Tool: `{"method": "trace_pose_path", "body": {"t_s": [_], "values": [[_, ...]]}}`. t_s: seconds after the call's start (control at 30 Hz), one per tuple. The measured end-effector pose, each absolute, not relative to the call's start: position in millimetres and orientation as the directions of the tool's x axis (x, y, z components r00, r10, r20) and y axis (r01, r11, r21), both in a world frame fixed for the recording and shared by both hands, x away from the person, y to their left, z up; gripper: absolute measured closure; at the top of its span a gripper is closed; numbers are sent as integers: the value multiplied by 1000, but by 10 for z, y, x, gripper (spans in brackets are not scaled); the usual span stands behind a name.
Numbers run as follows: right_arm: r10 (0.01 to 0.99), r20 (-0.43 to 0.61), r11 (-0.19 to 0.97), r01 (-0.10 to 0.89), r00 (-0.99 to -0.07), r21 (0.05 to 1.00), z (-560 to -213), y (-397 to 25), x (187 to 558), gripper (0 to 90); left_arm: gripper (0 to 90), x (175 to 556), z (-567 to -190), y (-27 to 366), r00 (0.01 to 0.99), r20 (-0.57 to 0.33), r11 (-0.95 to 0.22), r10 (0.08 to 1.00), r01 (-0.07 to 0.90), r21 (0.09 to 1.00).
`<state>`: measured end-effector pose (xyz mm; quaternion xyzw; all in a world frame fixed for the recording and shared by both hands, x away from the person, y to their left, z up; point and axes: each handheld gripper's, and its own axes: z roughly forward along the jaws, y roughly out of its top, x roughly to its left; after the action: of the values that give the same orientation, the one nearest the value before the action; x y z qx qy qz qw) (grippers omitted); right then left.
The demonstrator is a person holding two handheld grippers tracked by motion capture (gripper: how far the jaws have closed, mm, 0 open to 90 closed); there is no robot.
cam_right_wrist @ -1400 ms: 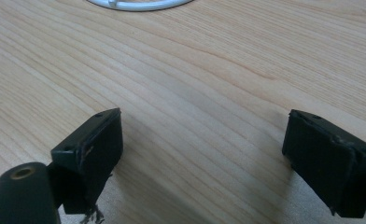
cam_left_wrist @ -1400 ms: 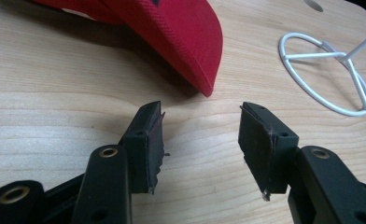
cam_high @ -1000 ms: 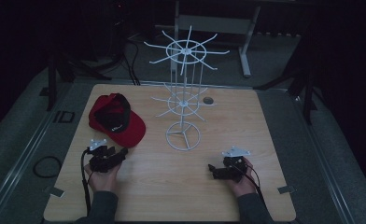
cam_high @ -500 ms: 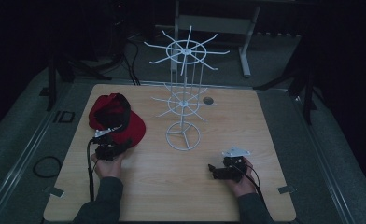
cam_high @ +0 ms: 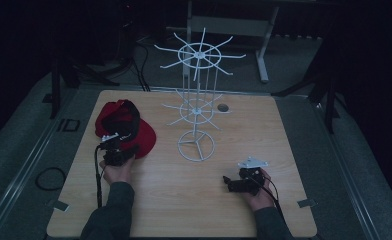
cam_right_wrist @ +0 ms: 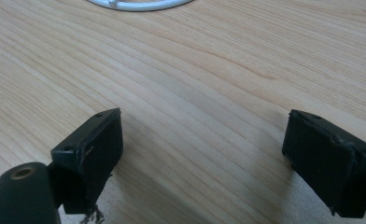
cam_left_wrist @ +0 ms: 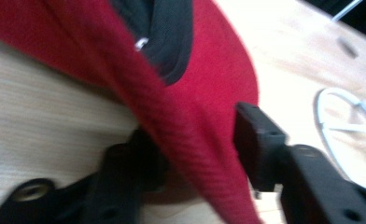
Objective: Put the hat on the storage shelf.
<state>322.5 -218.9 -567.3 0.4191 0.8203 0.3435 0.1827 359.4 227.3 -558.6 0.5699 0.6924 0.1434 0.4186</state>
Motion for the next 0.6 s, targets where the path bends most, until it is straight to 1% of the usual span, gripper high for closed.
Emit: {"method": "trace_pose_path", "body": {"t_s": [0.03,0.07,0.2,0.33,0.37,0.47,0.53,0.6], "values": [[813,-12,413,562,-582,717,-5673,-2189,3225,121,613,3598,-5599,2271,0,-404,296,915,680,670],[813,-12,413,562,-582,717,-5673,-2189,3225,121,641,3595,-5609,2269,-1,-403,295,915,683,668],[813,-13,414,561,-583,717,-5673,-2190,3226,121,678,3580,-5608,2278,0,-423,311,906,679,665],[813,-13,414,561,-583,717,-5673,-2190,3226,121,711,3585,-5608,2302,-5,-464,344,886,677,651],[813,-13,414,561,-582,717,-5673,-2190,3225,121,735,3583,-5604,2306,-4,-473,352,881,674,650],[813,-13,414,562,-583,716,-5673,-2190,3225,121,748,3568,-5581,2310,4,-489,363,872,663,654],[812,-13,415,561,-583,716,-5673,-2190,3226,121,804,3557,-5555,2307,14,-491,362,871,657,661],[812,-13,414,561,-583,717,-5673,-2190,3226,121,815,3549,-5534,2302,26,-489,354,872,656,667]]}}
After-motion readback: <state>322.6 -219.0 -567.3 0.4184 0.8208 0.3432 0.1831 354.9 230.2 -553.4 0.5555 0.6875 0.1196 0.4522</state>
